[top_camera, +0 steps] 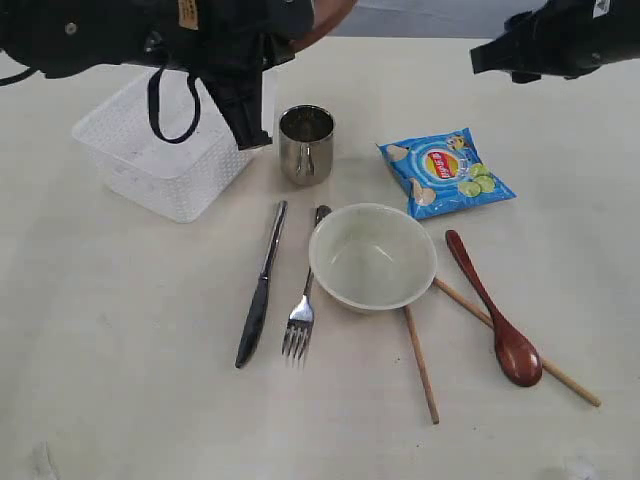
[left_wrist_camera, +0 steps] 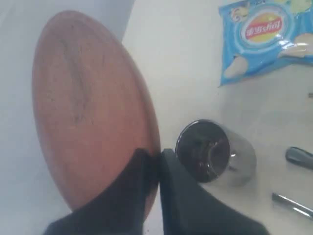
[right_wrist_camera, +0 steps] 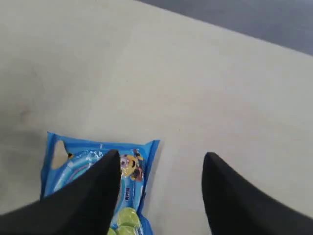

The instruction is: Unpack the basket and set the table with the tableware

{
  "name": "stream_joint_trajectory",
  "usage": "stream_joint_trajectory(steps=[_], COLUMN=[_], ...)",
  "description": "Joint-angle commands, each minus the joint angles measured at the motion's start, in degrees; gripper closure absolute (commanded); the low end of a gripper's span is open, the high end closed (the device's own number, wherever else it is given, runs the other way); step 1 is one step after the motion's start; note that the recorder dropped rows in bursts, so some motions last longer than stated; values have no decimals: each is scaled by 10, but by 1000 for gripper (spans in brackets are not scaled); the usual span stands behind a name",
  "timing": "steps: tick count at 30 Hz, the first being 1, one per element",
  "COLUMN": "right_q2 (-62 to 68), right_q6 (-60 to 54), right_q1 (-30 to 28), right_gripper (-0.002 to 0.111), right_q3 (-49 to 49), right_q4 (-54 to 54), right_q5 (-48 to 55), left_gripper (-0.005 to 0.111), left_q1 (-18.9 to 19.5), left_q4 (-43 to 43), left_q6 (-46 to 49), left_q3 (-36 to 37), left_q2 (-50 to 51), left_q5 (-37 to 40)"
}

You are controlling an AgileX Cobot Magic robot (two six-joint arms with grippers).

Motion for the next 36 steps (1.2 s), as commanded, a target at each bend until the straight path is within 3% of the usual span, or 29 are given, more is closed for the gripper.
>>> stream_joint_trajectory(steps=[1, 3, 12, 19, 25, 28, 33, 36], right_q2=[118, 168, 233, 257, 259, 259, 259, 259], right_q6=[-10, -11, -77, -88, -88, -88, -89, -94], right_q1=[-11, -11, -11, -11, -11, -11, -11, -11], right_gripper=[49, 45, 46, 63, 65, 76, 107, 109], right_q3=[-49, -77, -90, -91, -94, -94, -94, -94], right_q4=[14, 31, 117, 132, 132, 134, 134, 134], right_q5=[25, 42, 46, 39, 41, 46, 46, 46], left_gripper=[107, 107, 107, 107, 107, 107, 107, 107], left_q1=[-20, -21, -21, -21, -21, -21, -21, -21], left_q4=[6, 6, 6, 6, 6, 6, 1, 1], left_q6=[18, 19, 21, 21, 19, 19, 19, 19], left_q3=[-33, -37, -38, -38, -38, -38, -38, -38], left_q2=[26, 34, 36, 36, 36, 36, 37, 40], left_q5=[-22, -24, -30, -30, -37, -37, -40, -44])
